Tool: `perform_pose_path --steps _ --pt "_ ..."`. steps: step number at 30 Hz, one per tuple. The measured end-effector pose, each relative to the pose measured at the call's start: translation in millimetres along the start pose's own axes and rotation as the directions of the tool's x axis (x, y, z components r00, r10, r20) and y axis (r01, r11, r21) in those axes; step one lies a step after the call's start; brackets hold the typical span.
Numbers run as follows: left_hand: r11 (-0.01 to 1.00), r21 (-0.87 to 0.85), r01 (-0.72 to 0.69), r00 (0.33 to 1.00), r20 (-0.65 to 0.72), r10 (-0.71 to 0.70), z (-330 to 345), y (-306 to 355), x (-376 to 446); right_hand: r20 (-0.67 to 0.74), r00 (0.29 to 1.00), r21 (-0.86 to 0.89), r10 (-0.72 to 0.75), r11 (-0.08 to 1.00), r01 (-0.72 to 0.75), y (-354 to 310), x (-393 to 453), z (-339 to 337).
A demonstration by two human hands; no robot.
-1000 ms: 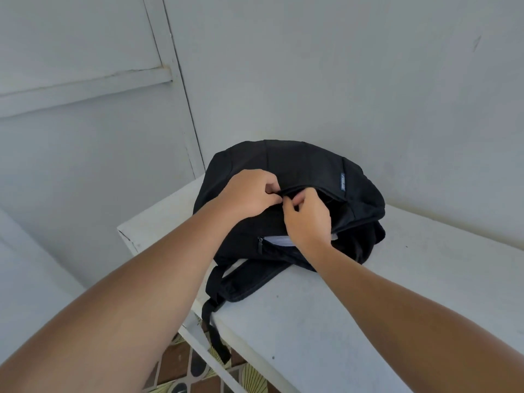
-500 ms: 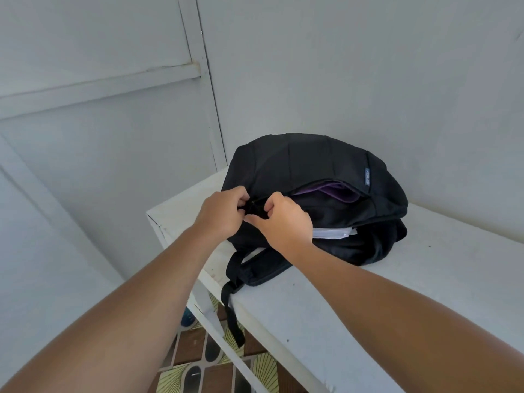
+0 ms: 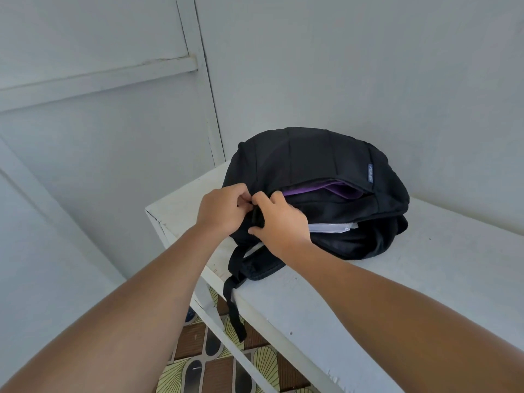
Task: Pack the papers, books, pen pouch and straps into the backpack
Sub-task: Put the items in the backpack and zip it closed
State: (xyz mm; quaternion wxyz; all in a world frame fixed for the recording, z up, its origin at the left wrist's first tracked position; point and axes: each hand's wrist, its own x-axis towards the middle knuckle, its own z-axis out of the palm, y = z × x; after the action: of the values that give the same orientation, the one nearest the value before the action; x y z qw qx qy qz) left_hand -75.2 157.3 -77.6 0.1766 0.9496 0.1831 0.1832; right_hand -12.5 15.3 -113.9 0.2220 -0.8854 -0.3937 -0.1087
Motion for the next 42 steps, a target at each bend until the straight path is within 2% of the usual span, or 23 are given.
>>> perform_pose_path --steps 5,9,14,19,22,24,27,31,33,36,42 --pt "0.999 0.039 -0.033 0.998 0.051 0.031 -1 -3 -2 -0.015 0.999 0.026 0.037 0.999 -0.037 -4 3 5" --pt "0.994 0.09 -0.066 0.996 0.071 0.06 -1 -3 -1 -0.123 0.992 0.029 0.009 1.0 -0.005 -3 -7 14" --pt "0.968 0.216 -0.126 0.992 -0.002 0.129 7 5 -8 -0.133 0.963 0.312 0.235 0.932 -0.185 -1 -7 6" --pt "0.914 0.371 -0.161 0.977 -0.069 0.201 17 11 -9 -0.245 0.927 0.315 0.284 0.928 -0.201 7 -18 -3" --pt "0.902 0.401 -0.16 0.979 -0.053 0.197 17 9 -7 -0.176 0.905 0.467 0.388 0.842 -0.27 25 -23 -11" --pt "0.888 0.423 -0.18 0.978 -0.017 0.206 14 17 -6 -0.138 0.92 0.469 0.368 0.842 -0.266 30 -28 -15" --pt "0.866 0.42 -0.272 0.948 -0.04 0.317 17 30 -8 -0.102 0.929 0.453 0.356 0.848 -0.275 27 -30 -21" --pt "0.835 0.427 -0.347 0.911 -0.06 0.409 27 40 -15 -0.091 0.954 0.329 0.285 0.913 -0.241 27 -36 -27" --pt "0.826 0.457 -0.329 0.917 -0.055 0.396 26 36 -16 -0.133 0.938 0.322 0.319 0.909 -0.264 34 -40 -30" --pt "0.824 0.482 -0.299 0.922 -0.076 0.379 25 29 -15 -0.159 0.883 0.427 0.442 0.837 -0.342 49 -45 -31" --pt "0.79 0.451 -0.415 0.876 -0.036 0.48 31 66 -11 -0.116 0.913 0.408 0.391 0.857 -0.316 56 -55 -33"
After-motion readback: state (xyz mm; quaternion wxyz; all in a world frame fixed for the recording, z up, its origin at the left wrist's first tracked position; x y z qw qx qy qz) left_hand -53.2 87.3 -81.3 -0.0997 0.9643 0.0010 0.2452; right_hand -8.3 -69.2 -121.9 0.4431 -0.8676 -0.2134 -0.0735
